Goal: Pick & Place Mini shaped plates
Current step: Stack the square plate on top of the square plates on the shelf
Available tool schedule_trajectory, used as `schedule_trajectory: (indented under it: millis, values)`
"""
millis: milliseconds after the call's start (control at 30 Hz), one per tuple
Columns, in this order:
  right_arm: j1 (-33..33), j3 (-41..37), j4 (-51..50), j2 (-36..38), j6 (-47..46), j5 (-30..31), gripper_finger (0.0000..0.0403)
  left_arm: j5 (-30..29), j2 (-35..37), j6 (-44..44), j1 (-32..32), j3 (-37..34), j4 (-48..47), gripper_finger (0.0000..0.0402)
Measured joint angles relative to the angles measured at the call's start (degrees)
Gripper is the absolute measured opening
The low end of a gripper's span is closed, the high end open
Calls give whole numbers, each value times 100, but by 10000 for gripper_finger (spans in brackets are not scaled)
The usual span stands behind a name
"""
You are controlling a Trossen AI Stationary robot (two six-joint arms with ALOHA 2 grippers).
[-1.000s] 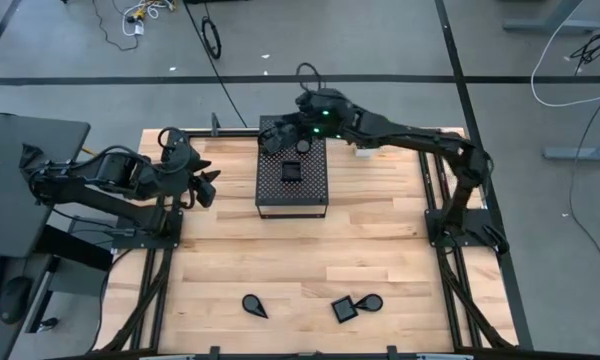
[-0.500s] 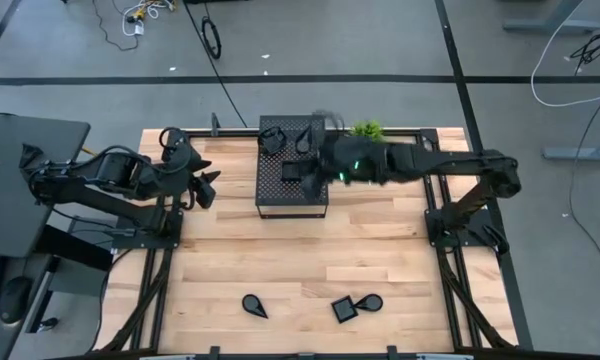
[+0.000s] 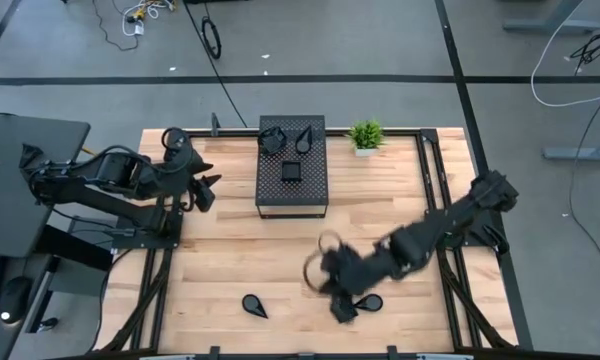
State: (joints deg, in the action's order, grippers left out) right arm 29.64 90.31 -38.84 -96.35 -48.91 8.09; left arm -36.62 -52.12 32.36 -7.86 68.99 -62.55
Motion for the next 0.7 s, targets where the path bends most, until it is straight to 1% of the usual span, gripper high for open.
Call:
schedule_trajectory:
  millis: [67,167,267,333,433,533,700]
  values:
    - [276,-288,387,-80,273,-296,39,161,0,1,0,0,2,177]
    - [579,-735,718,-241,955,-971,54,373,0,2,0,0,4,177]
    - [784,-1025,809,-450,1601,-1465,85,494,0,7,-2,0,5,177]
    - [898,-1155,984,-652,2165,-1517,109,552,0,12,-2,0,5,177]
    - [1083,-1188,1223,-1047,3018,-1276,144,628,0,136,-3,0,3,177]
    - [1250,-1172,1164,-1409,3551,-916,164,654,0,300,-2,0,3,177]
    - [1414,-1157,571,-1614,3585,85,162,658,0,441,-4,0,3,177]
